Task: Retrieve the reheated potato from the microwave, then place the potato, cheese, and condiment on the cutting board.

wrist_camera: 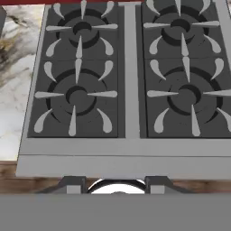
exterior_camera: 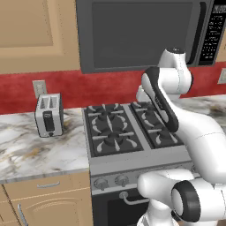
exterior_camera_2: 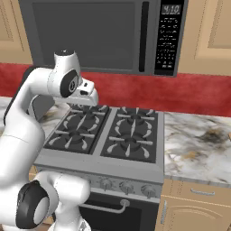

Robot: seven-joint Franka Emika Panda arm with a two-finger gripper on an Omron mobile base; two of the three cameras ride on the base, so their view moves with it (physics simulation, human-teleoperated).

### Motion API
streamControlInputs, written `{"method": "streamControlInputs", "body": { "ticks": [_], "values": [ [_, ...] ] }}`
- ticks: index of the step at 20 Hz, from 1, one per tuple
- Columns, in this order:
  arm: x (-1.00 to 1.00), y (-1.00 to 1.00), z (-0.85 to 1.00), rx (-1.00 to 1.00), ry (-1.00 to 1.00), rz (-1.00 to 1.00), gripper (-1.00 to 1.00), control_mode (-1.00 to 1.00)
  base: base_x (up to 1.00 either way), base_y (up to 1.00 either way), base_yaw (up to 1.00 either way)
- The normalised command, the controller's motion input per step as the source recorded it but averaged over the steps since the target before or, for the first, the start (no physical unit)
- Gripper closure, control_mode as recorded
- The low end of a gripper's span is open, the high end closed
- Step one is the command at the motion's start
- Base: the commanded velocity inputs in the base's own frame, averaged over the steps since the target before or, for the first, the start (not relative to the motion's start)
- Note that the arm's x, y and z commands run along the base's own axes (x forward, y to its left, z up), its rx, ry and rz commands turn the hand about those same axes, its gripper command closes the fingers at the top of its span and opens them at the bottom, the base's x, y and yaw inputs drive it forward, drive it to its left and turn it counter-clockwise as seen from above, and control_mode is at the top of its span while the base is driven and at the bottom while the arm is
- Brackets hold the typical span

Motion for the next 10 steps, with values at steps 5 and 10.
{"method": "streamControlInputs", "body": {
  "ticks": [5, 10],
  "values": [
    [-0.08, -0.02, 0.0, 0.0, -0.13, 0.0, -1.0, -1.0, 0.0, 0.0, 0.0],
    [-0.17, -0.23, 0.16, 0.0, -0.23, 0.0, -1.0, -1.0, 0.0, 0.0, 0.0]
  ]
}}
